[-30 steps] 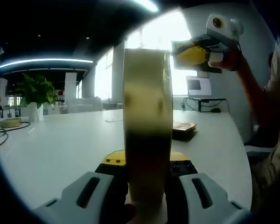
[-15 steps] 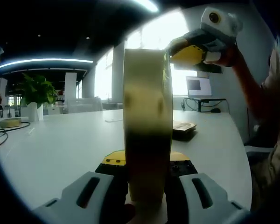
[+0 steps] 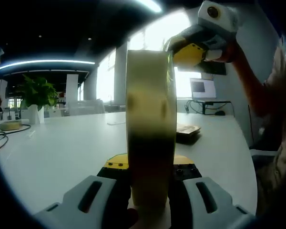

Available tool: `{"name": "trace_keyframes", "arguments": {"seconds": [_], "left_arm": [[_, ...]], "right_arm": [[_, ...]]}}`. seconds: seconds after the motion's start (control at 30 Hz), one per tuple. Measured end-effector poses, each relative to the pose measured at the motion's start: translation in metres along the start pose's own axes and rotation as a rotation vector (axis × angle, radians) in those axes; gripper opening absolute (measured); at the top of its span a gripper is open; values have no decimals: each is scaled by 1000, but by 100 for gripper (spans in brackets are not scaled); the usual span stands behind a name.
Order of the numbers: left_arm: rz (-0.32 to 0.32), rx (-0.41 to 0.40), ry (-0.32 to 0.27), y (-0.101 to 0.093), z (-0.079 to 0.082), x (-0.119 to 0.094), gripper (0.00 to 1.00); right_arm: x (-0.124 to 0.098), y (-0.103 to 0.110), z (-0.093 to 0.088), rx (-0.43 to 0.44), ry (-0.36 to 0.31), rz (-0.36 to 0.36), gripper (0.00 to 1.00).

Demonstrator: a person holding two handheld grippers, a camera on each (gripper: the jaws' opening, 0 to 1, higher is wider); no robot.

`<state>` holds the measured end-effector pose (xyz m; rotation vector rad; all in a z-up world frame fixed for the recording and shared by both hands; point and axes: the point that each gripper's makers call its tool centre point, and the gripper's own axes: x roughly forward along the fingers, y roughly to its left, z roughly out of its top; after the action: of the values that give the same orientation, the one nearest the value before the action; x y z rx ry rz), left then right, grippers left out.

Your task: Extract single mask from mask box in order stack masks on table

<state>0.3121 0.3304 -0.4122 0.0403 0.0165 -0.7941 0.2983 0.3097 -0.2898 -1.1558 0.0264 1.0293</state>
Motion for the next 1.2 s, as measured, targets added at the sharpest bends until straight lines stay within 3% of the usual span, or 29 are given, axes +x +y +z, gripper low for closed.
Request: {"name": "trace_keyframes", "arguments": {"seconds": [0.87, 1.2], "left_arm": [[-1, -2, -3, 0, 1, 0, 20], [-2, -1, -3, -1, 1, -1, 20]], "right_arm": [[11, 12, 0, -86, 75, 125, 0], [21, 10, 0, -160, 115, 94, 0]]}}
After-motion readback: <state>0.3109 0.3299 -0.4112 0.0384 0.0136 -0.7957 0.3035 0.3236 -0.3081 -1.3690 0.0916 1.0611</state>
